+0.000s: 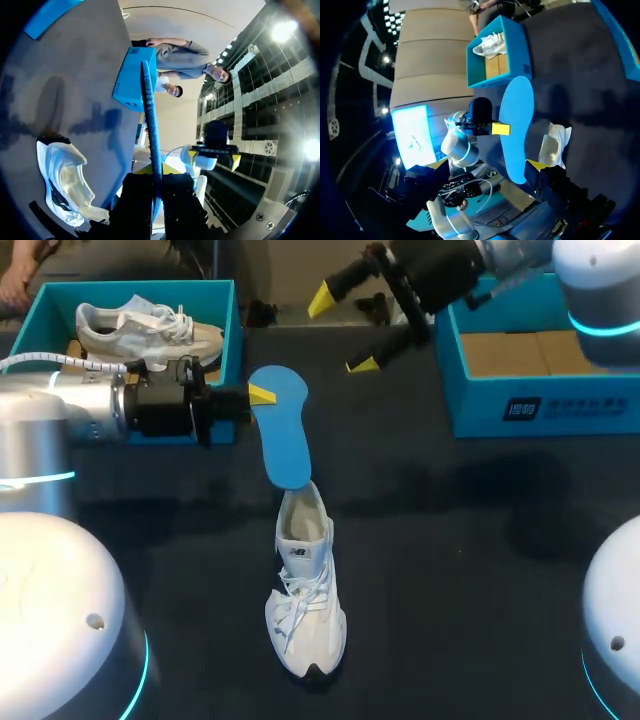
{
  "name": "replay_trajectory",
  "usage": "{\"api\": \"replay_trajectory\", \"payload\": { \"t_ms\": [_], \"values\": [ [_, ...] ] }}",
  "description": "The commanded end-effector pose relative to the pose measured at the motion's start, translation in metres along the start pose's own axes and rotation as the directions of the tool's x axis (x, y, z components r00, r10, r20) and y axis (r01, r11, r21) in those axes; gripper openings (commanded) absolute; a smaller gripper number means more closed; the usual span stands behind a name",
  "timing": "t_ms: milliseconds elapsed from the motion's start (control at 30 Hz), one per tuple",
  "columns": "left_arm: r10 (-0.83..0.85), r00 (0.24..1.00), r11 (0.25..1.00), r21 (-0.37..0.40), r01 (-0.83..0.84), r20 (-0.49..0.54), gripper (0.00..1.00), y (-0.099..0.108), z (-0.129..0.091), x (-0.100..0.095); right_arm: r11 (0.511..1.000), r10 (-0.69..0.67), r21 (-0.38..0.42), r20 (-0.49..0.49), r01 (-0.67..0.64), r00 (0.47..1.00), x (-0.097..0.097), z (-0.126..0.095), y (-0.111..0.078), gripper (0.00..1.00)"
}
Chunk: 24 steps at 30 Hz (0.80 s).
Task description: Take the shoe out of the shoebox, open the shoe tongue, remove and reinsert the insole, then place the shoe into the shoebox
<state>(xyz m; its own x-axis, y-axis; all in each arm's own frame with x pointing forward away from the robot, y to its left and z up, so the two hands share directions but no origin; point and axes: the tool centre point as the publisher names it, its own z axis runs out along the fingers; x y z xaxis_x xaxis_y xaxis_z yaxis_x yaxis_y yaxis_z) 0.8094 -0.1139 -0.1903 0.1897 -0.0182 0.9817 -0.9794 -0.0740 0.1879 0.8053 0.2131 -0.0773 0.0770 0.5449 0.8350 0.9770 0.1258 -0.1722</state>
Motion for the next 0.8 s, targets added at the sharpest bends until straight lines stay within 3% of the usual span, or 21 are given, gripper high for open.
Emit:
{"api": "replay_trajectory", "payload": {
  "t_ms": [33,200,300,533,800],
  "values": [
    [0.000,1.000,1.000,0.002,0.000,0.003,0.00,0.001,0.000,0.000,1.000,0.025,-0.005,0.331,-0.025,0.943,0.013,-0.001,0.000,1.00],
    [0.000,1.000,1.000,0.002,0.000,0.003,0.00,0.001,0.000,0.000,0.999,0.038,-0.012,0.401,-0.036,0.915,0.022,0.003,0.000,1.00],
    [0.000,1.000,1.000,0.002,0.000,0.003,0.00,0.001,0.000,0.000,0.997,0.068,-0.016,0.486,-0.069,0.871,0.037,0.009,0.000,1.00],
    [0.000,1.000,1.000,0.002,0.000,0.003,0.00,0.001,0.000,0.000,0.987,0.144,-0.031,0.593,-0.156,0.792,0.051,0.016,0.001,1.00],
    [0.000,1.000,1.000,0.002,0.000,0.003,0.00,0.001,0.000,0.000,0.976,0.206,-0.074,0.635,-0.207,0.745,0.053,0.024,-0.001,1.00]
  ]
}}
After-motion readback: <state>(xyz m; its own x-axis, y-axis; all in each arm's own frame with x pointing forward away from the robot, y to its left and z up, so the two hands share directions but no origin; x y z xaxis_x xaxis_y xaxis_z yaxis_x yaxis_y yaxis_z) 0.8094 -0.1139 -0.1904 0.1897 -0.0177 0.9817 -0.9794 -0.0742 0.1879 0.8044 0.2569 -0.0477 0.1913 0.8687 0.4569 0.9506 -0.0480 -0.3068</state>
